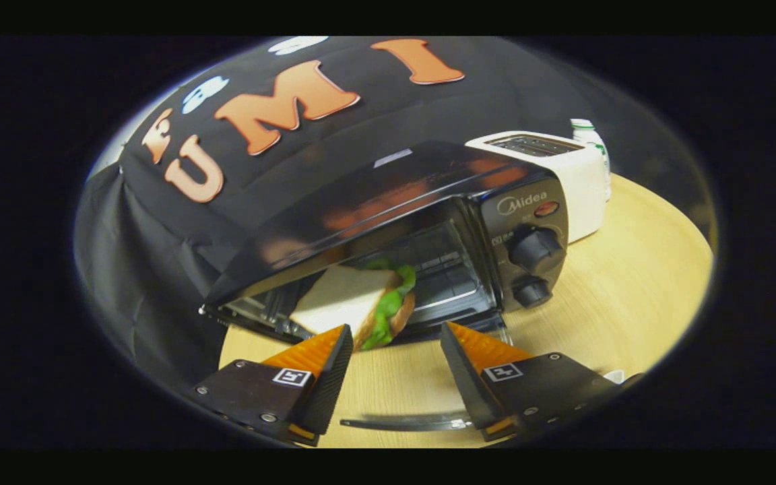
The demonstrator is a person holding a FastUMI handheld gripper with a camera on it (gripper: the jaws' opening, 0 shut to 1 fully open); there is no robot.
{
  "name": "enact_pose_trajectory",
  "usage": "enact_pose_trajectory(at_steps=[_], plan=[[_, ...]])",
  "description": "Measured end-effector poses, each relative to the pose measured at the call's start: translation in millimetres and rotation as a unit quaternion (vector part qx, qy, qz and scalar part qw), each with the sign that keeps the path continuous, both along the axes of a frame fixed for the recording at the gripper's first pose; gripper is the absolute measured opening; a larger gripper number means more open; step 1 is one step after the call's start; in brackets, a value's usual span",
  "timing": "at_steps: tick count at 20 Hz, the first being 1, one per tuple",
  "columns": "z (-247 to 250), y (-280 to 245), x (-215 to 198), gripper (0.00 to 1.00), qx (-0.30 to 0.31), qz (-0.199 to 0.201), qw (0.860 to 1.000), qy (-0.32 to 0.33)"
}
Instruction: Open the toaster oven, put the food inside, and close the toaster oven door.
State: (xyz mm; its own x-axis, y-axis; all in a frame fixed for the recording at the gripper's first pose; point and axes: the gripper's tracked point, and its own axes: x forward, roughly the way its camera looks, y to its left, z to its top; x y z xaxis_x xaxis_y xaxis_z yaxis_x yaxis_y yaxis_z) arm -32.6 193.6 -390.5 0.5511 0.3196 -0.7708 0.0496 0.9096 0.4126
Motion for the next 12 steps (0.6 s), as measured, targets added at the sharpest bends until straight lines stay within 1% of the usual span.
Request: enact_pose_trajectory(at_steps=[3, 7, 9, 12], plan=[[5.9, 2.1, -33.0, 0.82, -0.021, 0.055, 0.998, 0.009], [7.4, 2.2, -75.7, 0.86, -0.055, 0.123, 0.991, 0.014], [5.7, -1.7, -94.0, 0.87, -0.068, 0.145, 0.987, 0.024], [1.6, 0.4, -124.7, 0.90, -0.062, 0.174, 0.981, 0.055]])
